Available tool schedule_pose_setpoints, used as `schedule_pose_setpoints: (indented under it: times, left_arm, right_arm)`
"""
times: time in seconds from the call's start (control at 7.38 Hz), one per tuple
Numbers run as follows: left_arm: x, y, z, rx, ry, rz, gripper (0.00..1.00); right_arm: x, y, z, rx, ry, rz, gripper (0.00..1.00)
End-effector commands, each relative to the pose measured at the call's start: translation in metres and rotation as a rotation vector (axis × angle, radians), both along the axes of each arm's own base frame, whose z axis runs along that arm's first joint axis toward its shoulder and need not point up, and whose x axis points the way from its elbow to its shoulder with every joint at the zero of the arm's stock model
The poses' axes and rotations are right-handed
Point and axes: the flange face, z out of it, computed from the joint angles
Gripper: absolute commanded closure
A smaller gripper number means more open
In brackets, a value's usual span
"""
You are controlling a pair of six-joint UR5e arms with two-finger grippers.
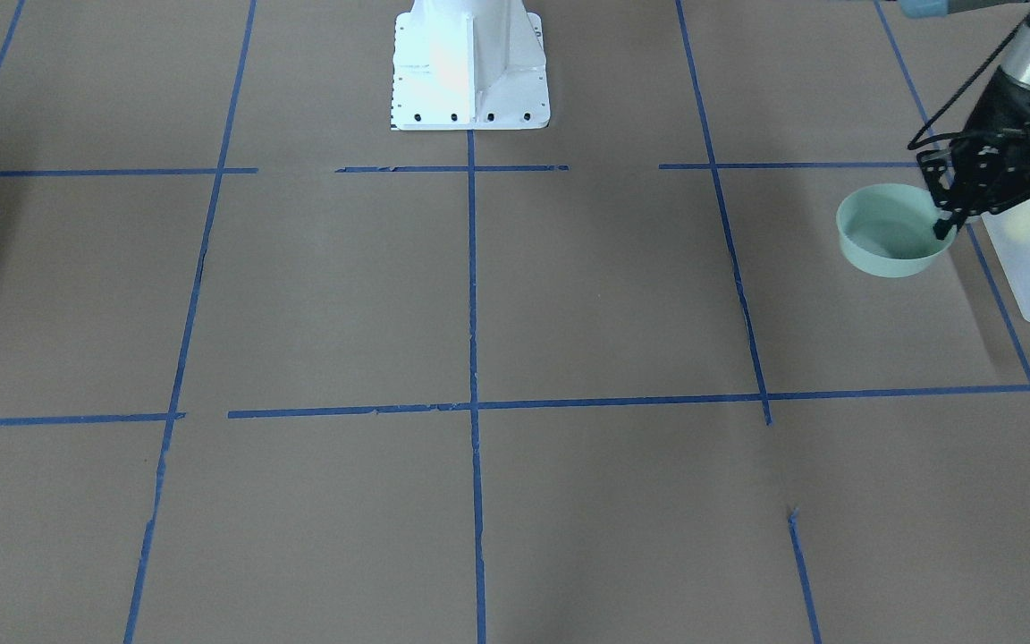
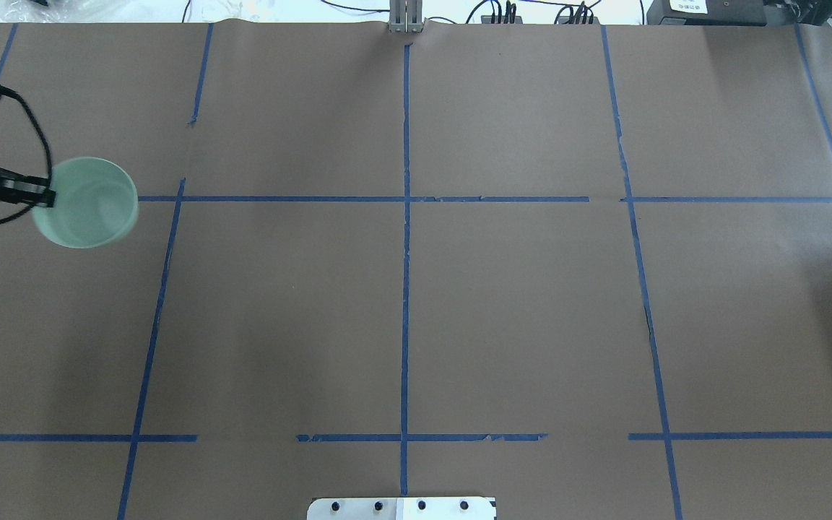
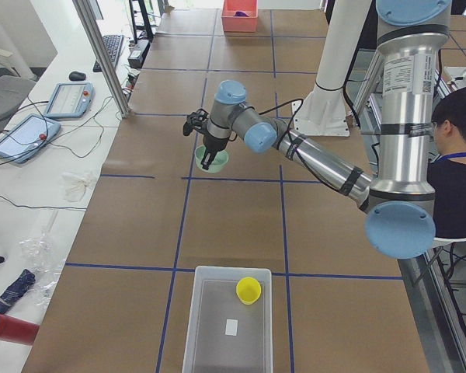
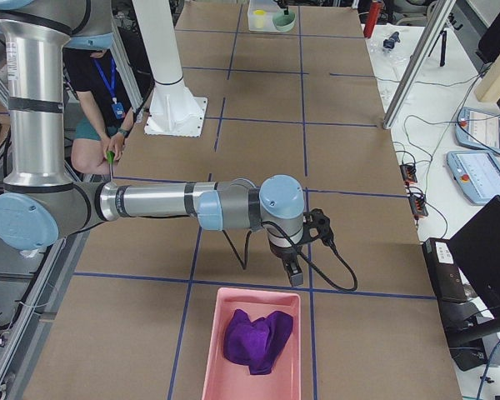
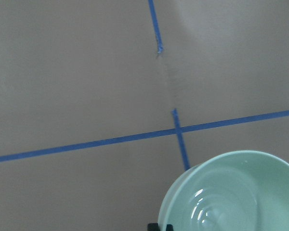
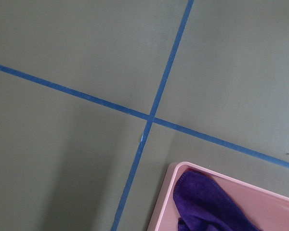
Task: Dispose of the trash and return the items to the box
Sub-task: 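Carry the green bowl with the left gripper into the clear bin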
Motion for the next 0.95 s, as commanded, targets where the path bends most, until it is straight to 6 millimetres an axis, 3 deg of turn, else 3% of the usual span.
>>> schedule_pose_setpoints:
  times: [0.0,0.14,0.41,0.54,0.68,0.81]
  left_arm:
    - [-0.118,-0.013,0.092,0.099,-0.141,0.124,1.00]
    - [-0.157,-0.012,0.134,0.106,-0.182,0.164,1.00]
    - [-0.229,0.008,0.225,0.096,-0.190,0.232,1.00]
    - [-0.250,0.020,0.255,0.083,-0.194,0.230,1.00]
    - [-0.252,0.047,0.297,0.067,-0.189,0.215,1.00]
    - [-0.247,0.069,0.326,0.108,-0.200,0.197,1.00]
  right_arm:
    - [-0.001,0.004,0.004,0.008,-0.003,-0.001,0.00]
    - [-0.001,0.006,0.005,0.007,-0.006,0.000,0.00]
    - [-0.001,0.007,0.007,0.005,-0.006,-0.001,0.00]
    - [-0.001,0.007,0.007,0.005,-0.008,-0.001,0.00]
    - [-0.002,0.007,0.007,0.005,-0.008,-0.003,0.00]
    - [-0.002,0.007,0.006,0.007,-0.011,-0.003,0.00]
